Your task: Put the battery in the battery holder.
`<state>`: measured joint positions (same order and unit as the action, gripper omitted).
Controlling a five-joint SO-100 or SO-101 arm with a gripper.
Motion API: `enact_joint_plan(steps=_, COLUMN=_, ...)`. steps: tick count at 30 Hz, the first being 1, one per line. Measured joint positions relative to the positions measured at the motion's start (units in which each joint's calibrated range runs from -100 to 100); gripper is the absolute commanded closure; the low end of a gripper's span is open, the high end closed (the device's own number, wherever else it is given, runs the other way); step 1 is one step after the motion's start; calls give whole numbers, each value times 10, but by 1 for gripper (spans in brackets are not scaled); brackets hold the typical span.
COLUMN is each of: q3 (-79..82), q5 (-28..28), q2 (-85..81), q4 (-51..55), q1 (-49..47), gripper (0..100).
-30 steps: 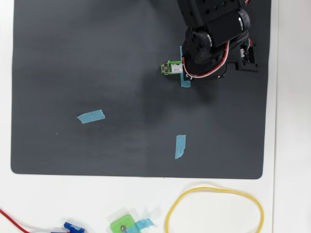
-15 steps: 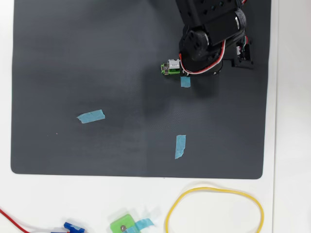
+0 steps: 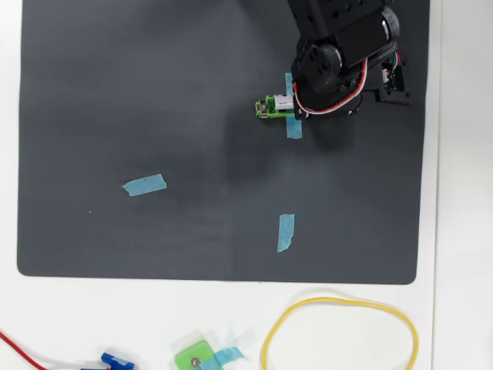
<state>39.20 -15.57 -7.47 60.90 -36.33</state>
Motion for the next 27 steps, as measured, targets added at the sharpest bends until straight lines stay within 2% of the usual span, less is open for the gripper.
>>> enact_joint_plan(steps=16, q3=0, q5=-1, q2=0, q4=0, q1=-3, gripper=99)
enact_joint_plan(steps=17, q3=0, q5=-1, q2=0, q4=0, q1=-3, gripper=99)
enact_joint_plan(steps=20, q3=0, q5=-2, q2=0, q4=1, q1=-3, gripper=85)
enact_joint_plan(steps=22, q3=0, q5=0, q2=0, q4=8, q1=-3, gripper=81)
enact_joint_plan(steps=27, q3=13, q5=0, q2=0, q4=9, q1=-3, gripper=82)
